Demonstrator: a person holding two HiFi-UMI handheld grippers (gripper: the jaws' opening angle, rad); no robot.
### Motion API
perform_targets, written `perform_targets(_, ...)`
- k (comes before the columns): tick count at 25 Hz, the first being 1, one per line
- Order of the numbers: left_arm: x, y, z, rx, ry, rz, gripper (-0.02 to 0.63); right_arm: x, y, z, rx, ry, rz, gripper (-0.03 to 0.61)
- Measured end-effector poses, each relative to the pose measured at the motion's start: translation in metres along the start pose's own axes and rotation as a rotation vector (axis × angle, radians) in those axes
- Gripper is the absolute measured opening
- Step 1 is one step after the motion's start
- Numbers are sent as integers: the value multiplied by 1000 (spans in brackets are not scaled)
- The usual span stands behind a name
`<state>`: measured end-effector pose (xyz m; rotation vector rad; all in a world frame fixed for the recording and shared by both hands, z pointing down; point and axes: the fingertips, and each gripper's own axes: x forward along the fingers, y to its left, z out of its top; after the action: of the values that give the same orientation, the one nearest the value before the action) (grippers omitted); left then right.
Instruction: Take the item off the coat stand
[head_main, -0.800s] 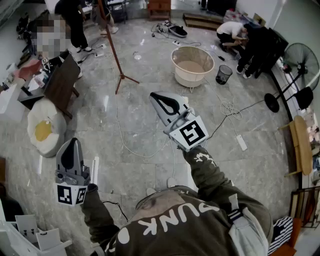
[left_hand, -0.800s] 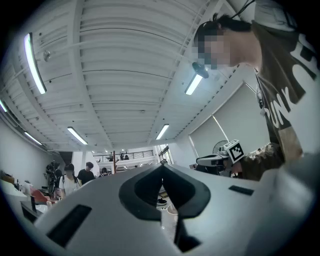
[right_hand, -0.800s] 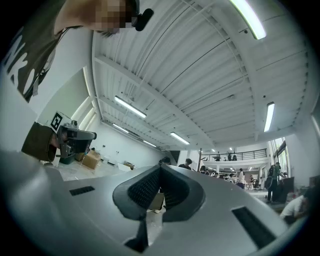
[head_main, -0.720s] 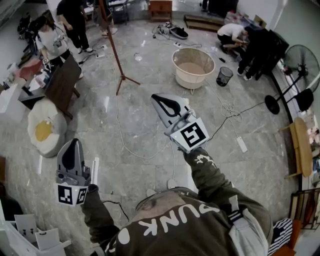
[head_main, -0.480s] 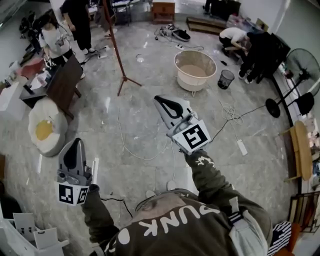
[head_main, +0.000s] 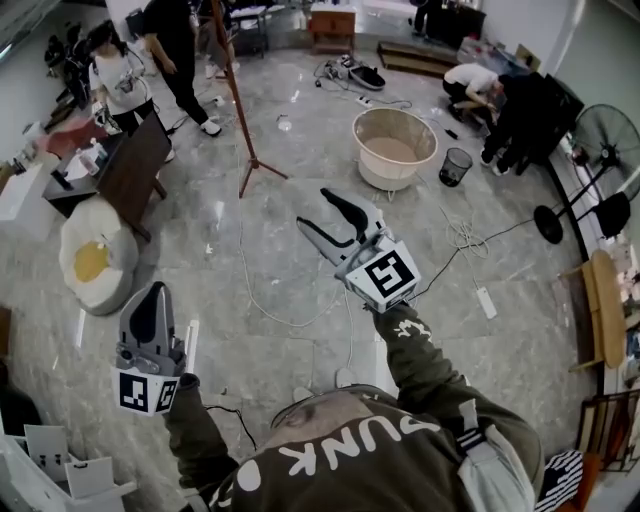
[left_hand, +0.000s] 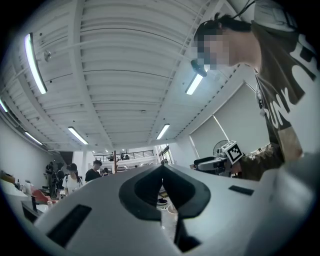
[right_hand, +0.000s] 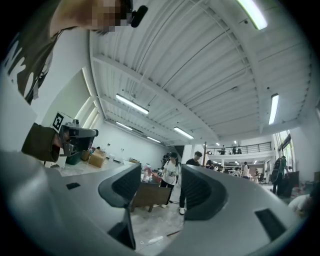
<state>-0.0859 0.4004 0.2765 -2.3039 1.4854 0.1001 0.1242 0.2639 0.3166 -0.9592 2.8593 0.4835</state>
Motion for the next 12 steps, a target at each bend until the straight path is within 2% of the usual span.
perform_targets(3, -6, 4, -2, -2, 2, 4, 5, 9, 6, -6, 13, 36, 15, 468)
perform_targets(6, -10, 9, -6, -6, 8, 8, 5, 13, 10, -8, -10, 46, 24, 571)
perform_targets(7, -12, 10, -7, -8, 10, 10, 5, 14, 10, -7, -14, 43, 23, 594)
perform_targets(12, -20, 18, -10, -16, 11, 23, 5, 16, 10, -2, -22, 20, 5, 594)
